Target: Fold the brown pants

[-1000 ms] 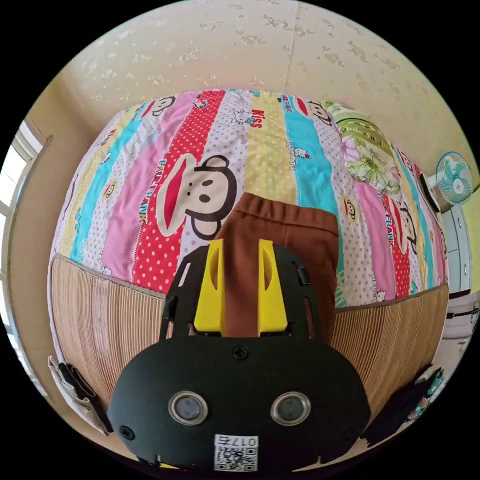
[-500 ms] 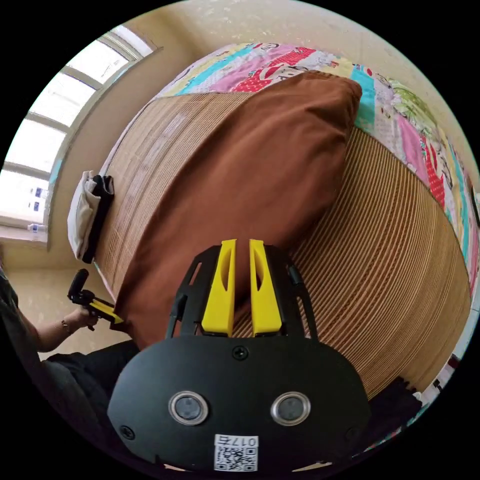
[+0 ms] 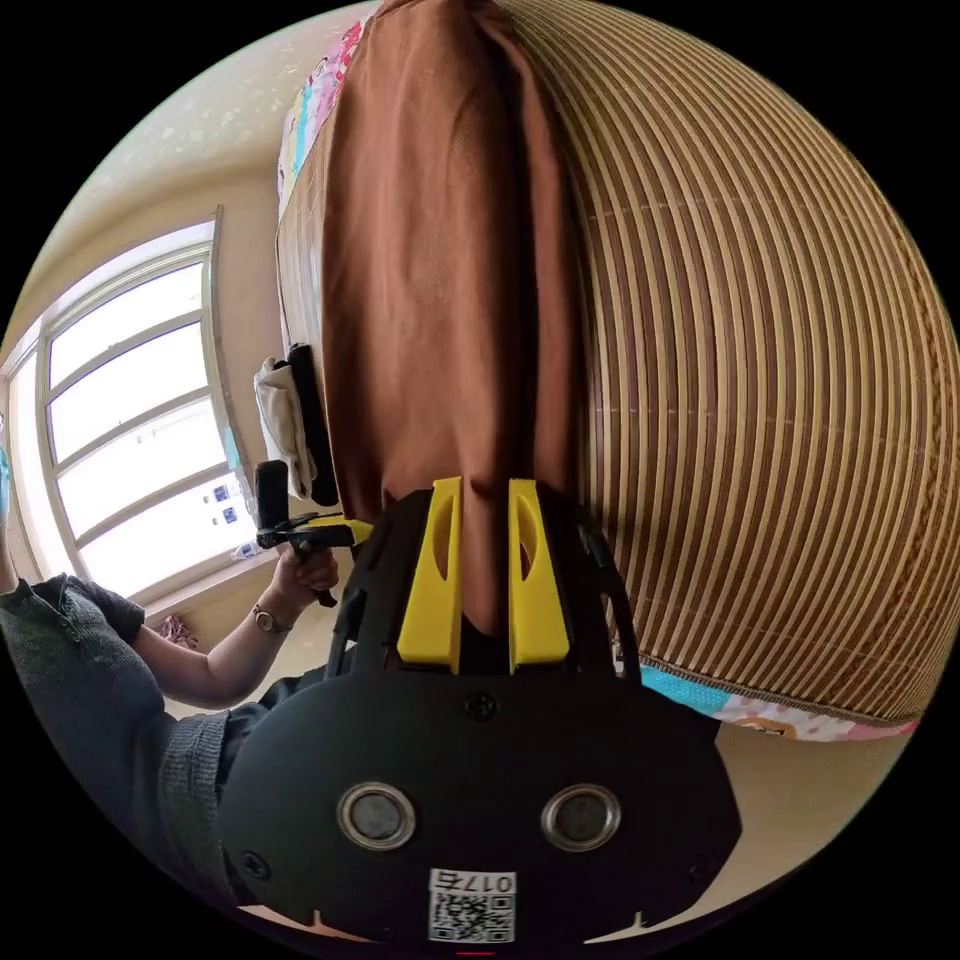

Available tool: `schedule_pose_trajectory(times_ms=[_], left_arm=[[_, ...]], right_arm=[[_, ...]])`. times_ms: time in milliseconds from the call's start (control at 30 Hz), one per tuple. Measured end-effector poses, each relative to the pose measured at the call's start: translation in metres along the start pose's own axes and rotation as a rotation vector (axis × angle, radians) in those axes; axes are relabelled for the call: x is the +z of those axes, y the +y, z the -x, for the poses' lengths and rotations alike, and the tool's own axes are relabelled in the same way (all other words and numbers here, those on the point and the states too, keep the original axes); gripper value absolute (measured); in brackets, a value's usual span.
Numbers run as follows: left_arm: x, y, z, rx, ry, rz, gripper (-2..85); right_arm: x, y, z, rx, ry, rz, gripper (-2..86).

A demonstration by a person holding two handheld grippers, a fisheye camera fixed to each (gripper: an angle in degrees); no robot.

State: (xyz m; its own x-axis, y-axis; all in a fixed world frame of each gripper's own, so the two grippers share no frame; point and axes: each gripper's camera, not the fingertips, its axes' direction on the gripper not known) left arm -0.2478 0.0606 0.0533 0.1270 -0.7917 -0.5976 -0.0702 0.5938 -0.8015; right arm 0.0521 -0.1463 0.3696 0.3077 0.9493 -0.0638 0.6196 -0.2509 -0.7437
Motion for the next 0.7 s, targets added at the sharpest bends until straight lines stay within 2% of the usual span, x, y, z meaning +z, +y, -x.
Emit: schedule_pose_trajectory(times_ms=[133,200,300,367,467,600,700], left_arm=[[0.003,0.02,-0.015,0.177,0.152,-0.042,-0.8],[0.01,0.03,-0.009,0.153,0.19,-0.067,-0.8],[0.047,0.036,-0.002,0.099,0.075,-0.042,-0.7],[0.078,0.036,0.007,-0.005,-0.073,-0.035,-0.4],[0.088,0.044,0.02,-0.086,-0.177,-0.09,0.1],[0.072,0.056,0.028,-0.089,-0.142,-0.214,0.0],[0.059,0.047,0.026,-0.074,-0.161,-0.299,1.1]], right_arm=[[-0.032,0.006,0.029,-0.104,-0.052,0.004,2.9],[-0.059,0.016,0.034,-0.112,0.018,-0.015,2.5],[-0.061,0.017,0.021,-0.11,0.108,-0.015,2.3],[-0.051,0.008,0.008,-0.106,0.159,-0.013,2.3],[-0.033,-0.006,-0.018,-0.047,0.157,0.028,2.7],[-0.031,0.009,-0.032,-0.032,0.089,-0.018,3.3],[-0.026,0.015,-0.044,-0.037,0.092,0.017,4.3]])
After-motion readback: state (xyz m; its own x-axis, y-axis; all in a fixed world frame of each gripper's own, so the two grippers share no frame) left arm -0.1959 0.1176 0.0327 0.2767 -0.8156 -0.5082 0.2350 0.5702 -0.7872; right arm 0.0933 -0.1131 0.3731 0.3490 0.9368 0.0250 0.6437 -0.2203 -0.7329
